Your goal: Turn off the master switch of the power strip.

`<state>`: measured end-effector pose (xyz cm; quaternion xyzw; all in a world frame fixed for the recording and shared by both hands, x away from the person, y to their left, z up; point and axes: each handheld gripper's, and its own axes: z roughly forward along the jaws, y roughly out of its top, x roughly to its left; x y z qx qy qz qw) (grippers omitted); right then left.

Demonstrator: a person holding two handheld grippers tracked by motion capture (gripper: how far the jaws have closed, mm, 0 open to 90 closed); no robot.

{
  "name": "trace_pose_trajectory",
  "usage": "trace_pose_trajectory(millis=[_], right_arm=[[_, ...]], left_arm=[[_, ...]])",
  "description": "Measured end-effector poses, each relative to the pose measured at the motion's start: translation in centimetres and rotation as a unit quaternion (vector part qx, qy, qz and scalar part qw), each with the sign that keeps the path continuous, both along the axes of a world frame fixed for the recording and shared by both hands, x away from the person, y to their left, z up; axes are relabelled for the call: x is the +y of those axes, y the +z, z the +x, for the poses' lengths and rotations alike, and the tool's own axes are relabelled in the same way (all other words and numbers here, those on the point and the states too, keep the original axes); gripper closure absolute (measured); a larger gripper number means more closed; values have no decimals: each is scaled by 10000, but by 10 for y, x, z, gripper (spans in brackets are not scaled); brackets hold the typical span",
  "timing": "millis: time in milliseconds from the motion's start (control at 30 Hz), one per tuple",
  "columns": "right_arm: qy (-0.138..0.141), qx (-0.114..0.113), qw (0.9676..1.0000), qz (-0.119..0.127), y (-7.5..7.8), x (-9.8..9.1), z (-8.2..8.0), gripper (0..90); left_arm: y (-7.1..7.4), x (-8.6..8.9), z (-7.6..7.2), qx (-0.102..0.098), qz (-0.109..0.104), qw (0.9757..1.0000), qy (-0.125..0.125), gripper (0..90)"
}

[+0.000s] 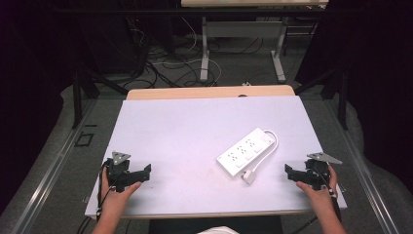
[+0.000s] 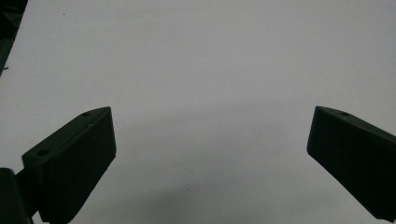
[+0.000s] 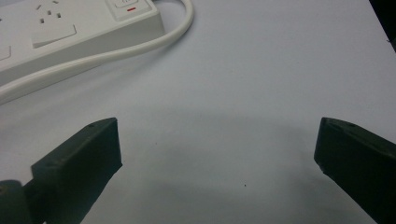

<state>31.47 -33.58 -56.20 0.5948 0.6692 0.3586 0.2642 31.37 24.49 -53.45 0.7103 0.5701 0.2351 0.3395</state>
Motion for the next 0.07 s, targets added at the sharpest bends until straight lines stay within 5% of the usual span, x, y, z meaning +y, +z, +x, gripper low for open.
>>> trace_pose_trajectory(millis=[67], right_arm=[[13,-20,10000,-25,0,0,0,3]], left_arm=[[0,1,0,17,23,10000,-16,12]])
